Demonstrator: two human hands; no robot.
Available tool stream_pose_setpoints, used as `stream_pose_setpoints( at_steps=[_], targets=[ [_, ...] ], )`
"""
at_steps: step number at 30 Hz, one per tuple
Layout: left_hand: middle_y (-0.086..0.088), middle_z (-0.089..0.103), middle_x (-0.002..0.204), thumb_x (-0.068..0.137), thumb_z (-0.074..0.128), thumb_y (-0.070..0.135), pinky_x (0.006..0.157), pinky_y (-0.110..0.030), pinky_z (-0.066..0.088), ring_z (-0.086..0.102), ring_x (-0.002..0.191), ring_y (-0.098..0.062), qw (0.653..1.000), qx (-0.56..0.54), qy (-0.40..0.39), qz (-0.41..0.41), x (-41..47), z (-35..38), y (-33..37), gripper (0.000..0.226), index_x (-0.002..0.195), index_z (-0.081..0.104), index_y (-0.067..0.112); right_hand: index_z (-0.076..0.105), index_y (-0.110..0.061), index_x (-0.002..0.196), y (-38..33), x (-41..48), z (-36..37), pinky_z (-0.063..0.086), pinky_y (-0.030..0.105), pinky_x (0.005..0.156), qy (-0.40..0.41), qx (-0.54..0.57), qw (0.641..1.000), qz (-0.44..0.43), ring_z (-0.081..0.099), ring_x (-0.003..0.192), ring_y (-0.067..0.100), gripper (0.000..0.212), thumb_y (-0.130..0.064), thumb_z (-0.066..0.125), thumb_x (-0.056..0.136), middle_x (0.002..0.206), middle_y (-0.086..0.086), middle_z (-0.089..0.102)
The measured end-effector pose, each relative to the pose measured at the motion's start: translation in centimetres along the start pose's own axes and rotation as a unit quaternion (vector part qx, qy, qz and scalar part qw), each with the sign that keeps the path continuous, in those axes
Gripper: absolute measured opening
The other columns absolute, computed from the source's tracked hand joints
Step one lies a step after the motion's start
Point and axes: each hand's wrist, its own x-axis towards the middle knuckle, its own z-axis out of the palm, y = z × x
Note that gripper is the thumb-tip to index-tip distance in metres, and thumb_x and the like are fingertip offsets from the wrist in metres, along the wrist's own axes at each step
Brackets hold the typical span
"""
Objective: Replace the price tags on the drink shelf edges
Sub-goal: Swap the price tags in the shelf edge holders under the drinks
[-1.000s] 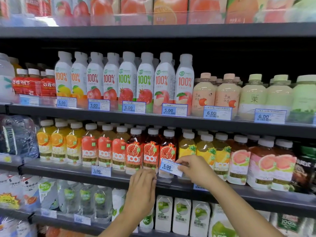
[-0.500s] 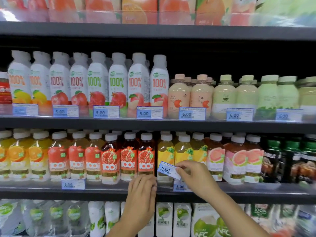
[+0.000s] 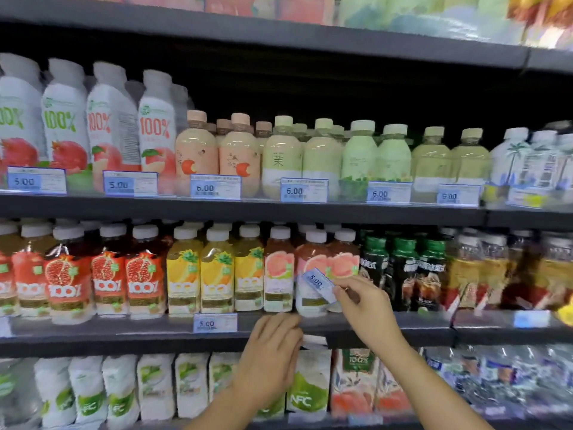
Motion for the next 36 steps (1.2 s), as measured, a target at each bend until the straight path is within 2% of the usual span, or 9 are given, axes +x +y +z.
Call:
stream_pose_setpoints(
  at_steps=[5,9,12,15,20,24,31,36],
  targets=[
    [-0.002,0.061,0.127,0.094,0.058,0.016,0.104,-0.043,0.039,0.056,0.117,-0.026,0.997,0.044,0.001,-0.064,0.3,1.5,2.3,0.012,0.104,0.065,0.013,0.074,-0.013,0.095,2.8,-0.1,-0.9,0.043,0.010,0.069,-0.005,0.070,0.997,-0.039,0.060,0.077,0.004,0.010,-0.010,0.067,0.090,0.087,-0.012,0.064],
    [-0.004,0.060,0.134,0.093,0.059,0.012,0.107,-0.048,0.039,0.054,0.124,-0.028,0.994,0.074,0.013,-0.081,0.3,1.4,3.5,0.016,0.108,0.065,0.010,0.072,-0.012,0.092,3.9,-0.5,-0.9,0.042,0.007,0.072,-0.017,0.105,0.993,-0.056,0.060,0.080,0.000,0.008,-0.007,0.066,0.090,0.089,-0.017,0.061],
    [-0.003,0.056,0.142,0.092,0.060,0.013,0.112,-0.050,0.036,0.048,0.134,-0.026,0.991,0.108,-0.012,-0.084,-0.3,1.3,3.9,0.021,0.111,0.066,0.010,0.072,-0.014,0.091,4.4,-0.9,-0.8,0.043,0.009,0.072,-0.030,0.121,0.991,-0.049,0.061,0.080,0.002,0.008,-0.009,0.066,0.091,0.088,-0.015,0.061],
    [-0.002,0.050,0.149,0.090,0.060,0.016,0.109,-0.049,0.037,0.043,0.140,-0.024,0.987,0.126,-0.041,-0.096,-0.4,1.2,4.2,0.026,0.115,0.065,0.011,0.072,-0.015,0.093,4.9,-1.1,-0.7,0.043,0.010,0.071,-0.040,0.129,0.990,-0.047,0.062,0.079,0.003,0.008,-0.011,0.065,0.092,0.088,-0.015,0.061],
    [0.000,0.057,0.138,0.086,0.058,0.012,0.097,-0.043,0.038,0.053,0.126,-0.026,0.987,0.126,-0.029,-0.099,0.6,0.7,4.3,0.026,0.112,0.060,0.015,0.073,-0.011,0.095,4.6,-1.4,-0.4,0.044,0.007,0.068,-0.046,0.139,0.988,-0.049,0.062,0.078,0.002,0.012,-0.005,0.063,0.093,0.088,-0.010,0.062],
    [-0.001,0.060,0.121,0.084,0.065,0.007,0.092,-0.038,0.038,0.054,0.111,-0.027,0.990,0.102,-0.009,-0.098,2.0,0.2,4.1,0.028,0.110,0.059,0.014,0.073,-0.011,0.102,3.9,-1.4,-0.3,0.041,0.002,0.073,-0.050,0.104,0.991,-0.073,0.060,0.079,-0.004,0.015,-0.004,0.065,0.091,0.089,-0.009,0.063],
    [0.003,0.055,0.113,0.085,0.063,0.006,0.087,-0.033,0.036,0.050,0.104,-0.024,0.993,0.035,-0.015,-0.109,2.3,0.0,3.7,0.024,0.105,0.055,0.017,0.070,-0.017,0.115,3.4,-1.5,-0.6,0.048,0.013,0.086,-0.062,0.003,0.986,-0.156,0.059,0.091,-0.002,0.027,-0.006,0.065,0.091,0.101,-0.013,0.062],
    [0.004,0.055,0.110,0.092,0.058,0.009,0.086,-0.032,0.036,0.050,0.103,-0.021,0.994,0.023,0.007,-0.102,2.2,0.1,3.4,0.012,0.103,0.058,0.015,0.071,-0.016,0.114,3.3,-1.4,-0.2,0.052,0.020,0.079,-0.065,-0.013,0.983,-0.171,0.059,0.087,0.003,0.026,-0.005,0.066,0.091,0.099,-0.010,0.061]
  ],
)
